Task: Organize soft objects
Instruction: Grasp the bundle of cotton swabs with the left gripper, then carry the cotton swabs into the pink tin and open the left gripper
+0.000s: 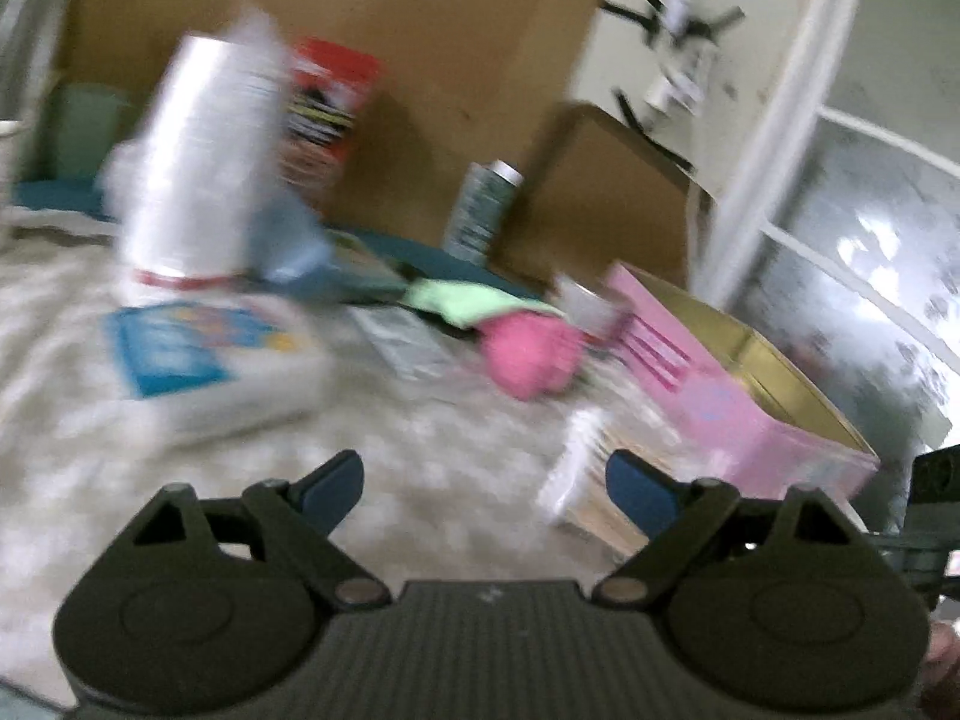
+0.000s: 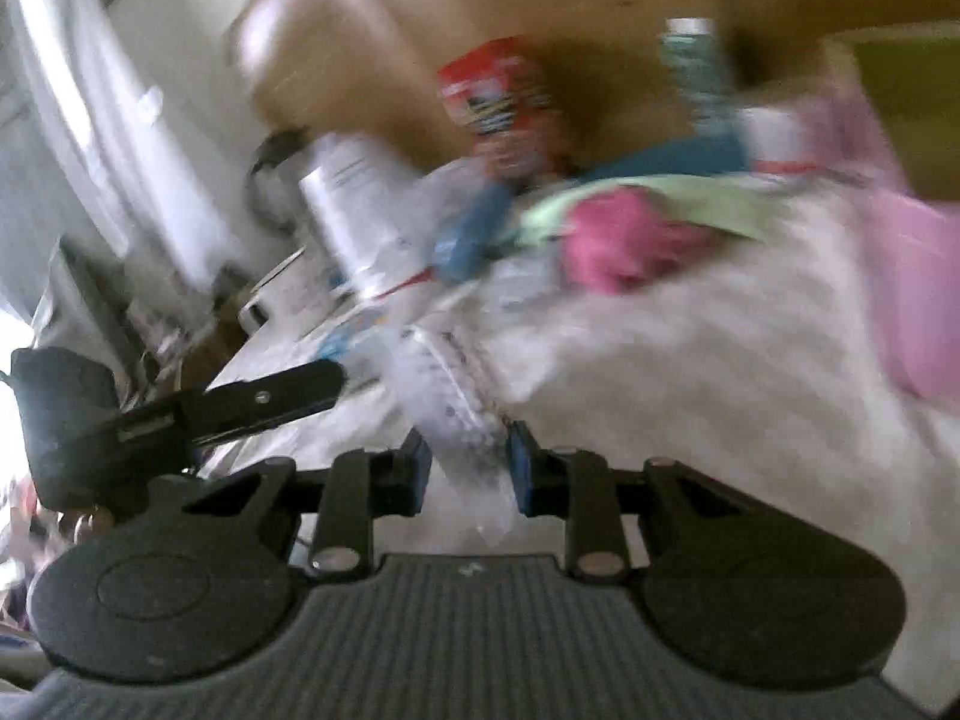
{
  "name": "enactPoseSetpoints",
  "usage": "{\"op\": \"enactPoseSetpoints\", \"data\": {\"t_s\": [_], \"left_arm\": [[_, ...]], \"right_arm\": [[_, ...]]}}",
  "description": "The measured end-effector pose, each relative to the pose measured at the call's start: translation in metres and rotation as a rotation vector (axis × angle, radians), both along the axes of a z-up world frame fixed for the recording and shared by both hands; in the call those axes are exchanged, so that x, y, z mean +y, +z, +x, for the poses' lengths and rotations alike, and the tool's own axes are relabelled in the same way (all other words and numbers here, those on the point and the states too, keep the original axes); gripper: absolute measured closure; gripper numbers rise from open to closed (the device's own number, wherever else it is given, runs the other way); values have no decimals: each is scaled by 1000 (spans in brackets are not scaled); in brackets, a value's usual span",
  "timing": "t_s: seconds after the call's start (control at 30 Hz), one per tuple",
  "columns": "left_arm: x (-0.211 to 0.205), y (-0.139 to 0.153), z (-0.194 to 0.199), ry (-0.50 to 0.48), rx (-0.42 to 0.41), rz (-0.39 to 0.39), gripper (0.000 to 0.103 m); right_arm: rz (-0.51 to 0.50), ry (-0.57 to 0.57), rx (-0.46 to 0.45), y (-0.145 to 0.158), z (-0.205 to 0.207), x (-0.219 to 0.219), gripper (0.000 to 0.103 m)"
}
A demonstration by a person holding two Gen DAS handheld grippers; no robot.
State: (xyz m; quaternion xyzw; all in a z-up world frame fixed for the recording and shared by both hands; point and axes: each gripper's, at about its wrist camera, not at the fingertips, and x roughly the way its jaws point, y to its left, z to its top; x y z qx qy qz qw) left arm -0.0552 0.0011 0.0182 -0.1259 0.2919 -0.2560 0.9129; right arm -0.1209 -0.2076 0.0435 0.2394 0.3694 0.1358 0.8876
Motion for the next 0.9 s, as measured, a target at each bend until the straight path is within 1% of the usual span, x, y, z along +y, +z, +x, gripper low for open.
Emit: {"op": "enactPoseSetpoints", "data": {"t_s": [0.03,0.07,0.1,0.13,0.2,0.27,0.3,0.33,0.37,0.4,0.43,0.47,0.5,0.53,0.57,0.6,0.67,0.73,0.8,0.83,0.9], "left_arm": [[-10,0,4,-25,13,7,13],[-18,0,6,-41,20,12,13],[-27,1,7,-61,23,18,13],[-35,2,9,-77,25,24,13],[-47,2,12,-102,32,45,13],[-56,3,17,-107,46,59,13],[-59,3,21,-113,53,63,13],[-61,2,25,-121,64,68,14],[-67,-1,29,-127,82,78,22],[-71,-3,32,-137,104,85,33],[-76,-6,35,-153,128,87,40],[-81,-10,39,-178,155,90,53],[-84,-12,37,-185,156,90,54],[-86,-10,32,-175,145,103,55],[-85,-7,26,-166,130,102,56],[-84,-2,22,-164,117,86,56],[-83,14,16,-188,83,33,57],[-92,34,14,-228,28,1,57],[-115,51,14,-277,-39,9,57],[-128,57,16,-300,-63,17,57],[-157,65,23,-350,-88,28,57]], "right_arm": [[-53,-46,-4,2,-6,-5,59],[-109,-92,-14,3,-12,-6,44],[-163,-137,-28,5,-17,-5,41],[-194,-153,-46,7,-23,-5,41],[-195,-143,-74,10,-33,-1,40],[-190,-111,-84,11,-28,11,36],[-204,-93,-91,8,-28,17,35],[-229,-74,-97,7,-28,23,35],[-252,-58,-96,6,-24,30,35],[-273,-39,-94,3,-22,35,35],[-288,-20,-89,-1,-15,38,35],[-304,-7,-80,-7,-6,41,35],[-322,-4,-75,-11,3,45,36],[-351,6,-96,-12,10,50,40],[-373,19,-108,-12,8,51,55],[-410,6,-121,-10,10,56,60],[-413,-11,-177,-4,3,52,60],[-407,-54,-261,9,-15,34,60],[-431,-128,-339,26,-28,22,60],[-450,-166,-367,30,-40,13,60],[-504,-247,-398,40,-44,0,60]]}}
